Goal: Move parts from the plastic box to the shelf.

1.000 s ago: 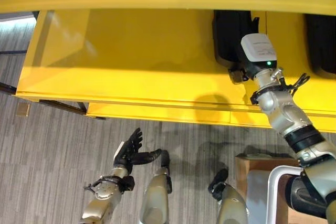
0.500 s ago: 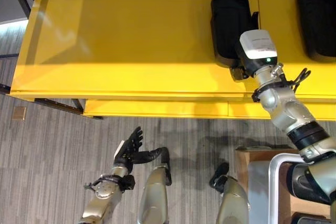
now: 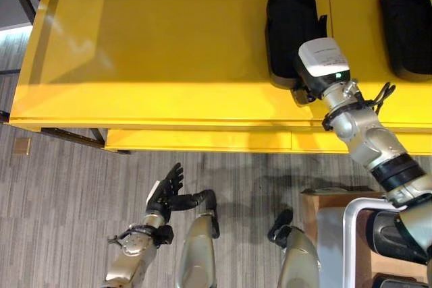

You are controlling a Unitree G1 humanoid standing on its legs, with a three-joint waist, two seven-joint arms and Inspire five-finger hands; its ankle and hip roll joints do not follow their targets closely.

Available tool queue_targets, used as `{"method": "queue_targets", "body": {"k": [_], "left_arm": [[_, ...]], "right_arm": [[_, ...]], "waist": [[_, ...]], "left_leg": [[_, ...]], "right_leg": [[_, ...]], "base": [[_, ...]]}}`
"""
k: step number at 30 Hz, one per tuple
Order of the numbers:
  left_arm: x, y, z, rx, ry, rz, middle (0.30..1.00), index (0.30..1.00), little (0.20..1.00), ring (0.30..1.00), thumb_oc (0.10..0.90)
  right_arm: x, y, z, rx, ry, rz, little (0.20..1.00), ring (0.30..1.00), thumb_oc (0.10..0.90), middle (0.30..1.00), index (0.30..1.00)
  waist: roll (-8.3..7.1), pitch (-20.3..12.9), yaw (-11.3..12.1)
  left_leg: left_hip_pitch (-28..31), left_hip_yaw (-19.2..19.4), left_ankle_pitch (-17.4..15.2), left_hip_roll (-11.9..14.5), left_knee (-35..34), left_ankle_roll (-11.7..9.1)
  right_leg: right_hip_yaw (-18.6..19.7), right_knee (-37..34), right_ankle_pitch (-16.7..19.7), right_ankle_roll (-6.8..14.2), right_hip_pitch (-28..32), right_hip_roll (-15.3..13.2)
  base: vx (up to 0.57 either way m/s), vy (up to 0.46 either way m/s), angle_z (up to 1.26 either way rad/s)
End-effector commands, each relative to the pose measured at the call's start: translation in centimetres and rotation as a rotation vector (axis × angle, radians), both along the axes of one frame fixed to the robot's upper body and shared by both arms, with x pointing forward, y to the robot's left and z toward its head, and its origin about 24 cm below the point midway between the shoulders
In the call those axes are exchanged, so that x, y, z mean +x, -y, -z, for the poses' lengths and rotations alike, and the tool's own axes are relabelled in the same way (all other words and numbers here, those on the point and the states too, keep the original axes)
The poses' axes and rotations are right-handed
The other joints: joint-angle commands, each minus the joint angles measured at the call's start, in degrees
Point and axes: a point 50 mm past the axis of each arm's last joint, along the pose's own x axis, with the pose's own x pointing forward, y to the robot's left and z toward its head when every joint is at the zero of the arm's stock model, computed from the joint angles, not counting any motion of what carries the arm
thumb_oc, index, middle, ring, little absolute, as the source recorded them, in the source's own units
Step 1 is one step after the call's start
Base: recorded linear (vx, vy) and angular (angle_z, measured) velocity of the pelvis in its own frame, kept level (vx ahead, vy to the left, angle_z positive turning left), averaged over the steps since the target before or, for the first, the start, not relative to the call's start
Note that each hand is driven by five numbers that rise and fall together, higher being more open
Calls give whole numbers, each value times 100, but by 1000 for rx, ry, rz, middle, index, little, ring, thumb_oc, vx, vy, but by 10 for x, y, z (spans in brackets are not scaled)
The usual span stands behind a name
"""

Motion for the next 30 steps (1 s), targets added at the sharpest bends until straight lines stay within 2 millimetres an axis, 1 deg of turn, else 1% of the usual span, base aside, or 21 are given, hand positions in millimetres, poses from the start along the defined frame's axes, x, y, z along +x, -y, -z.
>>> {"method": "queue_targets", "body": {"k": [1, 4, 5, 6, 10, 11, 12, 14, 15, 17, 18, 19, 20, 21, 22, 23, 24, 26, 28, 30], "left_arm": [[2, -6, -28, -12, 153, 1, 1000, 1000, 1000, 1000, 900], [2, -6, -28, -12, 153, 1, 1000, 1000, 1000, 1000, 900], [2, -6, -28, -11, 153, 1, 1000, 1000, 1000, 1000, 900], [1, -7, -28, -11, 152, -3, 1000, 1000, 1000, 1000, 900], [1, -9, -28, -1, 151, -13, 1000, 1000, 1000, 1000, 900], [1, -9, -29, 0, 156, -13, 1000, 1000, 1000, 1000, 900], [1, -10, -30, -1, 159, -18, 1000, 1000, 1000, 1000, 900], [1, -11, -31, 1, 161, -23, 1000, 1000, 1000, 1000, 900], [0, -13, -32, 3, 166, -32, 1000, 1000, 1000, 1000, 900], [0, -13, -32, 3, 166, -32, 1000, 1000, 1000, 1000, 900], [0, -15, -33, 4, 168, -40, 1000, 1000, 1000, 1000, 900], [0, -14, -33, 4, 170, -39, 1000, 1000, 1000, 1000, 900], [0, -15, -33, 5, 169, -41, 1000, 1000, 1000, 1000, 900], [0, -15, -33, 6, 168, -42, 1000, 1000, 1000, 1000, 900], [0, -15, -33, 5, 168, -44, 1000, 1000, 1000, 1000, 900], [0, -15, -34, 5, 174, -44, 1000, 1000, 1000, 1000, 900], [0, -16, -34, 9, 174, -45, 1000, 1000, 1000, 1000, 900], [0, -18, -37, 9, 185, -58, 1000, 1000, 1000, 1000, 900], [0, -18, -37, 9, 185, -58, 1000, 1000, 1000, 1000, 900], [0, -20, -37, 12, 188, -67, 1000, 1000, 1000, 1000, 900]], "right_arm": [[-3, -24, -42, -22, 145, -114, 300, 300, 400, 300, 300], [-3, -24, -42, -22, 145, -114, 300, 300, 400, 300, 300], [-3, -22, -40, -12, 137, -105, 322, 322, 416, 322, 322], [-1, -15, -38, 29, 119, -83, 1000, 1000, 900, 1000, 1000], [-4, -11, -45, 57, 119, -80, 1000, 1000, 900, 1000, 1000], [-5, -11, -48, 54, 126, -83, 1000, 1000, 900, 1000, 1000], [-7, -12, -52, 46, 139, -92, 1000, 1000, 900, 1000, 1000], [-7, -11, -54, 44, 143, -90, 1000, 1000, 900, 1000, 1000], [-11, -11, -60, 18, 157, -100, 1000, 1000, 900, 1000, 1000], [-11, -11, -61, 17, 157, -99, 1000, 1000, 900, 1000, 1000], [-14, -9, -65, 1, 173, -97, 1000, 1000, 900, 1000, 1000], [-14, -8, -65, 0, 174, -96, 1000, 1000, 900, 1000, 1000], [-17, -7, -69, -6, 180, -104, 1000, 1000, 900, 1000, 1000], [-17, -7, -68, -6, 178, -104, 1000, 1000, 900, 1000, 1000], [-19, -8, -71, -10, 191, -107, 1000, 1000, 900, 1000, 1000], [-21, -7, -73, -15, 201, -112, 1000, 1000, 900, 1000, 1000], [-23, -8, -75, -22, 207, -119, 1000, 1000, 900, 1000, 1000], [-34, -12, -84, -28, 246, -165, 1000, 1000, 900, 1000, 1000], [-34, -12, -84, -28, 246, -165, 1000, 1000, 900, 1000, 1000], [-41, -16, -88, -41, 259, -199, 1000, 1000, 900, 1000, 1000]], "waist": [[-130, -207, 68], [-130, -207, 68], [-134, -203, 68], [-155, -185, 58], [-214, -176, 20], [-232, -156, 14], [-237, -176, -3], [-249, -175, -8], [-284, -168, -27], [-280, -165, -27], [-300, -158, -52], [-306, -134, -47], [-321, -130, -66], [-315, -153, -67], [-320, -149, -72], [-334, -134, -84], [-339, -136, -91], [-369, -148, -122], [-369, -148, -121], [-383, -158, -139]], "left_leg": [[207, -378, -660, 335, 306, -357], [207, -377, -660, 335, 306, -357], [198, -382, -662, 334, 314, -356], [183, -372, -658, 343, 311, -358], [179, -350, -656, 356, 294, -362], [123, -294, -521, 342, 270, -308], [177, -339, -641, 354, 274, -359], [184, -332, -644, 359, 264, -360], [178, -324, -645, 376, 267, -362], [178, -322, -645, 376, 268, -362], [177, -318, -648, 379, 270, -360], [126, -267, -531, 366, 264, -308], [127, -258, -535, 373, 266, -310], [179, -309, -653, 385, 272, -361], [191, -303, -657, 388, 263, -361], [142, -250, -532, 375, 241, -310], [144, -247, -531, 379, 244, -311], [167, -230, -544, 402, 256, -317], [167, -229, -544, 402, 256, -317], [180, -227, -549, 410, 264, -319]], "right_leg": [[185, -222, 352, 492, 311, -208], [186, -222, 353, 492, 311, -208], [184, -228, 359, 495, 307, -207], [175, -221, 358, 501, 301, -195], [192, -241, 362, 493, 274, -173], [127, -298, 480, 413, 235, -191], [205, -264, 387, 490, 255, -160], [214, -271, 392, 488, 248, -148], [213, -275, 398, 490, 236, -143], [216, -273, 398, 490, 233, -144], [225, -267, 403, 488, 224, -139], [162, -304, 503, 412, 191, -167], [166, -302, 504, 409, 187, -166], [231, -262, 403, 486, 218, -140], [233, -260, 403, 487, 219, -139], [168, -307, 511, 409, 183, -164], [169, -308, 516, 409, 185, -164], [200, -305, 530, 416, 168, -155], [201, -305, 530, 416, 168, -155], [213, -301, 517, 416, 173, -143]], "base": [[0, 0, 0], [0, 0, 0], [0, 0, 0], [30, -19, 0], [-5, -3, 0], [0, 0, 0], [0, 0, 0], [42, -7, -1], [0, 0, 0], [0, 0, 0], [-71, 13, -1], [-68, 12, -1], [0, 0, 0], [78, -12, -2], [0, 0, 0], [-67, 9, -3], [-66, 8, -3], [5, -5, -2], [0, -2, -2], [2, -6, -3]]}}
